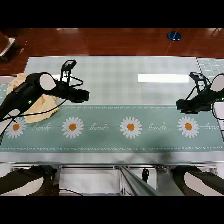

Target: Fold the shirts.

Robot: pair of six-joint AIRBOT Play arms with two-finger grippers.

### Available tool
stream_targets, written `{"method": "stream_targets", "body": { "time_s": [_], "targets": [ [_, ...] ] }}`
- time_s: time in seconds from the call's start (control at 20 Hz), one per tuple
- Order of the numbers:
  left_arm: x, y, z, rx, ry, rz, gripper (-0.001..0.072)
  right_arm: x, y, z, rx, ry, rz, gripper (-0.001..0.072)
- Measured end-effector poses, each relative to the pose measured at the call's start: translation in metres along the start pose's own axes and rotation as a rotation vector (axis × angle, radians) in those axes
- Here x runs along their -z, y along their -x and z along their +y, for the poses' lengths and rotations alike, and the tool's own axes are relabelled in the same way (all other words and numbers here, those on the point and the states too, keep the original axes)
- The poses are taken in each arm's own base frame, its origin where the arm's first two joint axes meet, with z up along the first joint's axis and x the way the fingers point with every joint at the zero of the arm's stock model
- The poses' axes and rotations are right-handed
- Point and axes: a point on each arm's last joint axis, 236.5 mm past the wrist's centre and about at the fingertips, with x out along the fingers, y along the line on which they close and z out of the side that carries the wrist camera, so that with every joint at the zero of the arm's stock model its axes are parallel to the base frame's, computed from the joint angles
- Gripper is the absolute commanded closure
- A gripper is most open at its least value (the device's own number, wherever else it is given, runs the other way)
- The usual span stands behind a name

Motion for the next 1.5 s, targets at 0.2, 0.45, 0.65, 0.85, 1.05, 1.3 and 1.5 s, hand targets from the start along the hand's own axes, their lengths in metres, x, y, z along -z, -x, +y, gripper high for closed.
{"method": "stream_targets", "body": {
  "time_s": [0.2, 0.45, 0.65, 0.85, 1.05, 1.3, 1.5],
  "targets": [
    [-0.006, -0.001, 0.0, 0.0, 0.001, -0.026, 0.04, -0.008, 0.0, 0.001, -0.005, -0.002, -0.034, 0.0403],
    [-0.026, 0.012, 0.026, -0.07, -0.03, -0.073, 0.02, -0.017, 0.0, 0.001, -0.006, -0.013, -0.071, 0.0304],
    [-0.044, 0.076, 0.12, -0.33, 0.023, -0.133, 0.02, -0.016, 0.0, 0.001, -0.005, -0.017, -0.069, 0.0304],
    [-0.036, 0.136, 0.221, -0.515, 0.214, -0.237, 0.02, -0.017, 0.0, 0.006, -0.021, -0.028, -0.071, 0.0304],
    [-0.031, 0.154, 0.283, -0.583, 0.341, -0.319, 0.02, -0.014, 0.0, 0.013, -0.053, -0.044, -0.057, 0.0304],
    [-0.004, 0.115, 0.335, -0.603, 0.429, -0.226, 0.02, -0.011, 0.0, 0.018, -0.074, -0.079, -0.042, 0.0304],
    [0.021, 0.079, 0.353, -0.59, 0.473, -0.117, 0.0202, -0.009, 0.0, 0.022, -0.089, -0.106, -0.035, 0.0304]
  ]
}}
